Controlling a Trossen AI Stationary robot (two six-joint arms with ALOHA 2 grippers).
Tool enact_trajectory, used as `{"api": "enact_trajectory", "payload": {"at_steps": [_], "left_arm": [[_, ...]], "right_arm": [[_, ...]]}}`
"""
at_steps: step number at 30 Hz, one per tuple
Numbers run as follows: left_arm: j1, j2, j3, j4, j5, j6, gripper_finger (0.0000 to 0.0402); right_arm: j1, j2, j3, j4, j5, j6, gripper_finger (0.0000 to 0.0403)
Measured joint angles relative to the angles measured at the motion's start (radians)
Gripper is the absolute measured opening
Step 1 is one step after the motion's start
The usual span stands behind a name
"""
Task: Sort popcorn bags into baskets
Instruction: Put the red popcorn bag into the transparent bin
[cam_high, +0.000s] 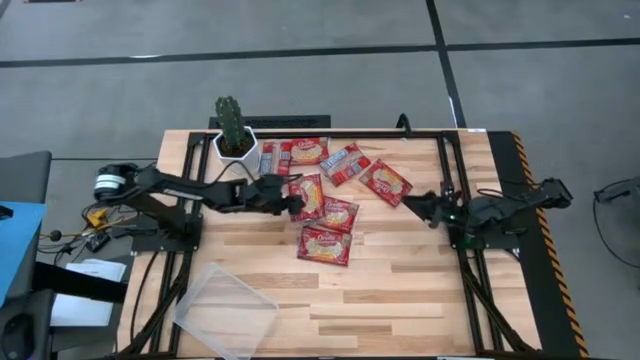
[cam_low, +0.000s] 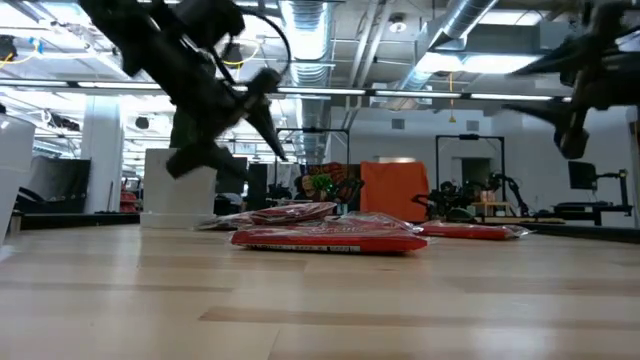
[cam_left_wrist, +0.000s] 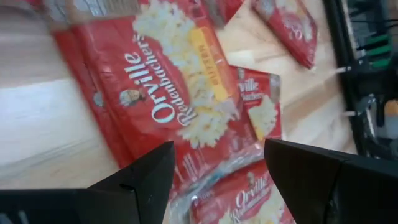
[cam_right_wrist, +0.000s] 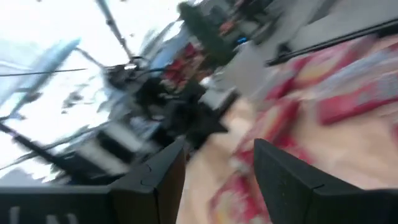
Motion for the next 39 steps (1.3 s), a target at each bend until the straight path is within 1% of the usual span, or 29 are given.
{"api": "enact_trajectory", "payload": {"at_steps": [3, 5, 8, 10, 12, 16, 17, 21, 25, 29, 32, 34, 36, 37, 39], "left_arm": [[0.029, 0.067, 0.0, 0.039, 0.075, -0.001, 0.0236], [0.042, 0.089, 0.0, 0.048, 0.111, -0.007, 0.0236], [0.057, 0.088, 0.0, 0.051, 0.145, 0.006, 0.0236], [0.066, 0.064, 0.0, 0.042, 0.16, 0.02, 0.0236], [0.073, 0.028, 0.0, 0.018, 0.15, 0.03, 0.0236], [0.074, -0.033, -0.001, -0.128, 0.054, 0.029, 0.0236], [0.074, -0.043, -0.001, -0.142, 0.04, 0.03, 0.0236], [0.084, -0.045, 0.0, -0.133, 0.052, 0.059, 0.0236], [0.092, -0.03, -0.002, -0.147, 0.061, 0.087, 0.0236], [0.099, -0.031, -0.001, -0.135, 0.057, 0.099, 0.0236], [0.103, -0.031, -0.001, -0.133, 0.061, 0.113, 0.0236], [0.107, -0.031, -0.016, -0.086, 0.062, 0.117, 0.0236], [0.115, -0.031, -0.061, 0.031, 0.087, 0.106, 0.0236], [0.117, -0.031, -0.086, 0.075, 0.094, 0.086, 0.0236], [0.118, -0.031, -0.139, 0.109, 0.089, 0.041, 0.0235]], "right_arm": [[-0.066, 0.072, 0.012, -0.005, -0.002, 0.004, 0.0186], [-0.11, 0.147, 0.033, -0.008, -0.036, 0.006, 0.0173], [-0.173, 0.261, 0.072, 0.001, -0.111, 0.008, 0.0154], [-0.215, 0.349, 0.103, 0.004, -0.165, 0.007, 0.0143], [-0.254, 0.443, 0.134, 0.012, -0.206, -0.004, 0.0135], [-0.326, 0.641, 0.201, 0.094, -0.262, -0.035, 0.0125], [-0.342, 0.692, 0.221, 0.106, -0.27, -0.038, 0.0123], [-0.401, 0.904, 0.317, 0.113, -0.313, -0.046, 0.0118], [-0.438, 1.1, 0.43, 0.12, -0.389, -0.102, 0.0111], [-0.457, 1.255, 0.542, 0.169, -0.445, -0.181, 0.0102], [-0.476, 1.359, 0.609, 0.165, -0.492, -0.21, 0.0096], [-0.486, 1.424, 0.645, 0.167, -0.528, -0.214, 0.0094], [-0.491, 1.483, 0.675, 0.17, -0.548, -0.214, 0.0093], [-0.494, 1.508, 0.687, 0.176, -0.556, -0.214, 0.0092], [-0.494, 1.555, 0.707, 0.199, -0.583, -0.21, 0.0092]]}}
